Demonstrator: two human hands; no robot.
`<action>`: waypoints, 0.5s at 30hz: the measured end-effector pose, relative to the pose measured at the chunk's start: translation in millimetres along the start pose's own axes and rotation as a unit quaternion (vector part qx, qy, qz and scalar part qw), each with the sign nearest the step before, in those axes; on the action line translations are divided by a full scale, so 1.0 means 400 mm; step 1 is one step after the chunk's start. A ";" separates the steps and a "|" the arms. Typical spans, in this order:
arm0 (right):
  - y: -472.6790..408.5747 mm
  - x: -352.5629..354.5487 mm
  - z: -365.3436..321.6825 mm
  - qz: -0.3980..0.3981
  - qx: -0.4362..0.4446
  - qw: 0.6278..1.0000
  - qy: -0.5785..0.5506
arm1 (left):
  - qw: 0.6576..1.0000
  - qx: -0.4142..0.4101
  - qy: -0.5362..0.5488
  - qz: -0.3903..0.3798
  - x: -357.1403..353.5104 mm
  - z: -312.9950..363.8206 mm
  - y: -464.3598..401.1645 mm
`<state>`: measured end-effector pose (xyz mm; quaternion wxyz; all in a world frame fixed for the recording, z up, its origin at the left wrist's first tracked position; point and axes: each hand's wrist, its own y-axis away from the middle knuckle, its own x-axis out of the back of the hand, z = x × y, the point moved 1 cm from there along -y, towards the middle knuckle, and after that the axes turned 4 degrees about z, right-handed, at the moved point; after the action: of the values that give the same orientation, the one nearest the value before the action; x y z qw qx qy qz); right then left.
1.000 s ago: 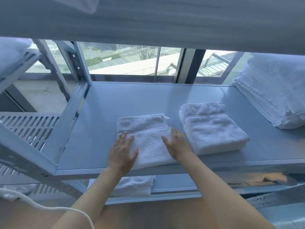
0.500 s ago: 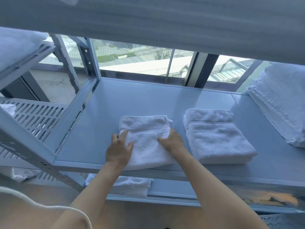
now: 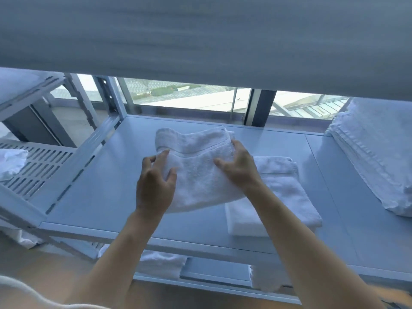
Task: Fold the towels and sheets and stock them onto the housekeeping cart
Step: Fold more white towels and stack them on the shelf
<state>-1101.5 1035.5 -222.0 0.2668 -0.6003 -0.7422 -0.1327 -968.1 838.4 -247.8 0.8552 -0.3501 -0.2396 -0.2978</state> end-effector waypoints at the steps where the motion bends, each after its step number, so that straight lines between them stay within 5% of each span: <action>1: -0.003 0.052 0.012 0.013 0.004 1.000 0.004 | 1.000 -0.009 0.009 0.001 -0.022 0.044 0.002; 8: 0.016 0.344 0.154 0.082 -0.048 0.994 0.052 | 0.994 -0.040 0.075 -0.062 -0.197 0.281 0.064; 15: 0.029 0.429 0.261 0.096 -0.083 0.990 0.060 | 0.991 -0.035 0.083 -0.094 -0.285 0.345 0.116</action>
<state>-1138.5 1233.1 -213.8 0.2718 -0.6798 -0.6500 -0.2037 -1045.1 1006.5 -251.3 0.8275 -0.3299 -0.1890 -0.4132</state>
